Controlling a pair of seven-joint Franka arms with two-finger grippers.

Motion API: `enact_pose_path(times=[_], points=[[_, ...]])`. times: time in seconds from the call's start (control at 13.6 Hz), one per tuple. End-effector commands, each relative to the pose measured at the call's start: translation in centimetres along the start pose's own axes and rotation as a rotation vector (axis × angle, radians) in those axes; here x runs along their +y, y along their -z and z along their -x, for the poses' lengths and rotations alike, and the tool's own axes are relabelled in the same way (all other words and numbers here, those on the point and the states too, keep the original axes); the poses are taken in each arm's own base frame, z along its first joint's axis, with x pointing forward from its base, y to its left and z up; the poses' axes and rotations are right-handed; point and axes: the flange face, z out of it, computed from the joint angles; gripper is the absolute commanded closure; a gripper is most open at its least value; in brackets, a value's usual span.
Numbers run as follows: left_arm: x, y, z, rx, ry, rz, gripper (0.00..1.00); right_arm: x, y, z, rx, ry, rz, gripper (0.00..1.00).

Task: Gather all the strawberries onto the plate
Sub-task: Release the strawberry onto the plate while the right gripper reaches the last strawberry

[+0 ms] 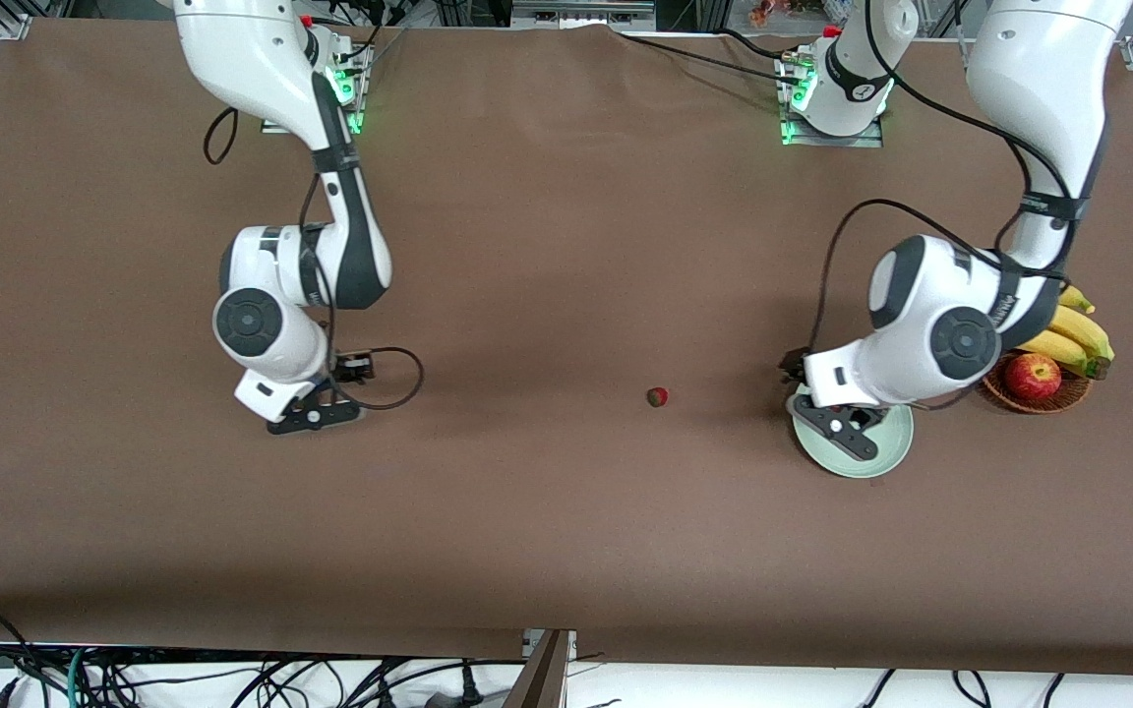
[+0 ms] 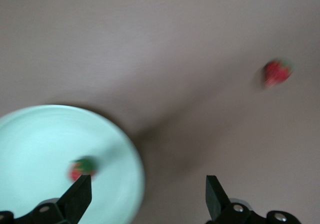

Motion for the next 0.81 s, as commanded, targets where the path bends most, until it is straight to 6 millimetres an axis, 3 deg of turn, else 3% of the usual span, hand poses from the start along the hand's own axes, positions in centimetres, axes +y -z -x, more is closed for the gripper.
enact_pose_path(times=[0.0, 0.15, 0.22, 0.51, 0.73], points=[[5.3, -0.8, -0.7, -0.019, 0.187, 0.004, 0.0, 3.9, -0.8, 1.8, 0.017, 0.049, -0.029, 0.3], [11.1, -3.2, -2.2, 0.03, 0.264, -0.003, 0.0, 6.3, -2.4, 2.0, 0.03, 0.067, -0.076, 0.31], [12.2, -4.7, -3.3, 0.096, 0.244, -0.007, 0.0, 6.5, -3.0, 1.9, 0.043, 0.065, -0.09, 0.31], [13.9, -10.1, -4.7, 0.204, 0.131, -0.042, 0.0, 6.4, -3.4, 1.5, 0.061, 0.048, -0.102, 0.34], [15.1, -12.4, -4.8, 0.226, 0.112, -0.027, 0.0, 5.9, -4.3, 1.0, 0.082, 0.051, -0.097, 0.57]])
